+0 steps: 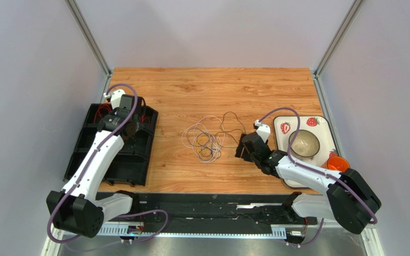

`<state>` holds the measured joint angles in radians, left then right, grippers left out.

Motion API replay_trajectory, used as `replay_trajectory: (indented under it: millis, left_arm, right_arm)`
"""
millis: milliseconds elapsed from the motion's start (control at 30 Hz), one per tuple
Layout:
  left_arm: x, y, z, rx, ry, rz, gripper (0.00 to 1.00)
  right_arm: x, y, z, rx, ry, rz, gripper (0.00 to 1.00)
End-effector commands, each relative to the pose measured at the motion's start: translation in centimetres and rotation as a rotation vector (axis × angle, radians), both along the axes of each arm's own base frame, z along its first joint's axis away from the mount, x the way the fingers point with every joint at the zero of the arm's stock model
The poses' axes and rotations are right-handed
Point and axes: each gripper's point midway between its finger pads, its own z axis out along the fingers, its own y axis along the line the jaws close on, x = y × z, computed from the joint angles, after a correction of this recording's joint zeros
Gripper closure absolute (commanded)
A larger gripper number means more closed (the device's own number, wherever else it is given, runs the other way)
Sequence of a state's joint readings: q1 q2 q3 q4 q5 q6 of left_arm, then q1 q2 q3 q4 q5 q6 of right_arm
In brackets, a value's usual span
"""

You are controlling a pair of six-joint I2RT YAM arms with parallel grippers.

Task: Untangle the cables

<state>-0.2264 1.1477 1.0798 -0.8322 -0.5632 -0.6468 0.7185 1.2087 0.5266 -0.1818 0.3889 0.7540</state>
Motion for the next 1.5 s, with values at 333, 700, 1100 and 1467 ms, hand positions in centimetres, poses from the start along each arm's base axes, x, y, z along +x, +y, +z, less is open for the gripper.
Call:
replay_trajectory:
  millis: [333, 700, 1100, 1467]
  left_arm:
    - [-0.6, 0.2, 2.4, -0.061, -0.133, 0.029, 0.14]
    - [-0.6, -7.1, 1.1, -0.177, -0.136, -0.33, 0.18]
    - [1.1, -21.4, -1.1, -0.294, -0.107, -0.78, 0.23]
    - [5.6, -24.7, -6.2, -0.193, 0.012, -0.802, 0.24]
  right_arm:
    - [1.4, 0.9, 2.0, 0.044, -0.066, 0.003, 0.34]
    - [1.3, 1.0, 2.2, 0.051, -0.074, 0.012, 0.34]
    - [0.8, -1.6, 4.6, 0.152, -0.253, -0.079, 0.26]
    - [3.8, -0.9, 4.3, 0.169, -0.155, -0.004, 0.28]
